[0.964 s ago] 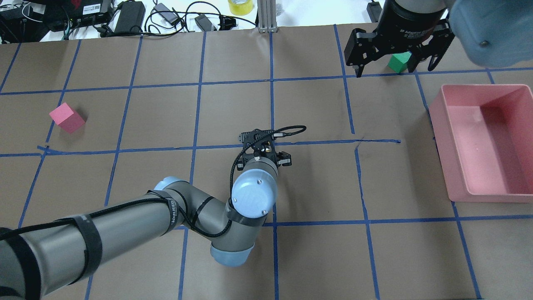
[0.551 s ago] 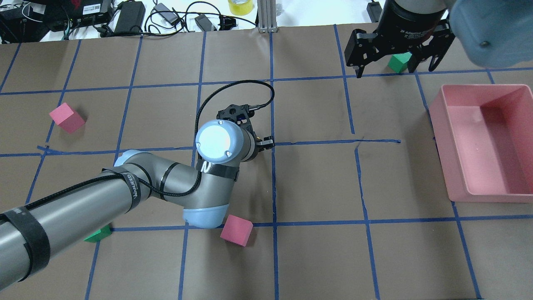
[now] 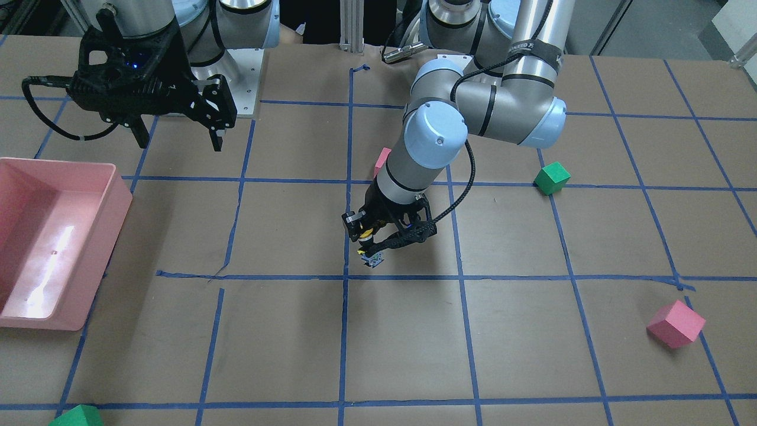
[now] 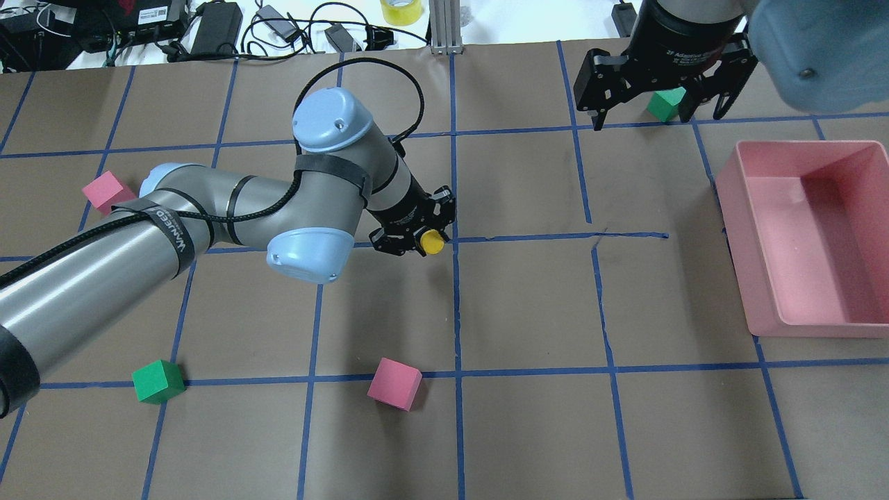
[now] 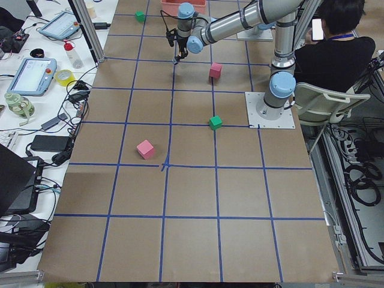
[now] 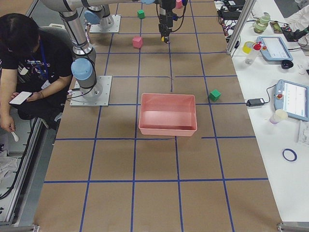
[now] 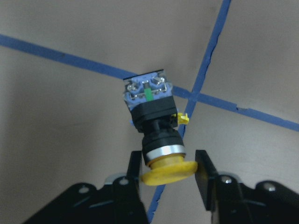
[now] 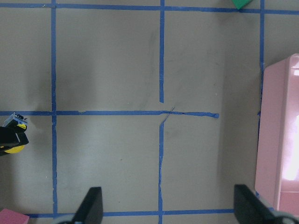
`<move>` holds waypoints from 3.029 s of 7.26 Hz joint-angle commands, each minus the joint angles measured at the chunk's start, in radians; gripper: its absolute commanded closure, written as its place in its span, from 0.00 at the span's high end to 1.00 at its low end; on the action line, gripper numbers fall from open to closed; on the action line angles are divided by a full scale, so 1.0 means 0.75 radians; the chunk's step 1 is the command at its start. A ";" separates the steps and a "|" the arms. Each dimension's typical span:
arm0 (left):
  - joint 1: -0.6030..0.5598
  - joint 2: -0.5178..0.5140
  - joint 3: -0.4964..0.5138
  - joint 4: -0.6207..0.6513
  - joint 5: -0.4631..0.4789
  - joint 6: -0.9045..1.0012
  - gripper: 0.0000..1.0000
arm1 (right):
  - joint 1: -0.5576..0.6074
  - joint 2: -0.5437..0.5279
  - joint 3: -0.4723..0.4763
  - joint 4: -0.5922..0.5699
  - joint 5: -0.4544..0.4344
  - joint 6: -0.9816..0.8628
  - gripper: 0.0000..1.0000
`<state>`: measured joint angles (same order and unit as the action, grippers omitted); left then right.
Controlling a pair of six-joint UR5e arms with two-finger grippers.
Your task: Align button upright
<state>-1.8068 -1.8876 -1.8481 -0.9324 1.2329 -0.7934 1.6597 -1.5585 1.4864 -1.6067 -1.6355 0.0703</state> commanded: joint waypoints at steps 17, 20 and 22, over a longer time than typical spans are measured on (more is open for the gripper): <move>0.110 0.129 0.346 -0.361 -0.405 -0.207 0.89 | -0.008 0.004 0.020 -0.007 0.080 -0.004 0.97; 0.106 0.356 0.421 -0.663 -0.160 0.240 0.96 | -0.008 0.000 0.020 -0.009 0.068 -0.004 0.97; 0.108 0.455 0.404 -0.775 0.008 0.668 1.00 | -0.008 0.000 0.020 -0.009 0.066 -0.004 0.97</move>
<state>-1.7266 -1.5943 -1.5409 -1.4456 1.1611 -0.4755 1.6537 -1.5584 1.5017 -1.6137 -1.5852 0.0675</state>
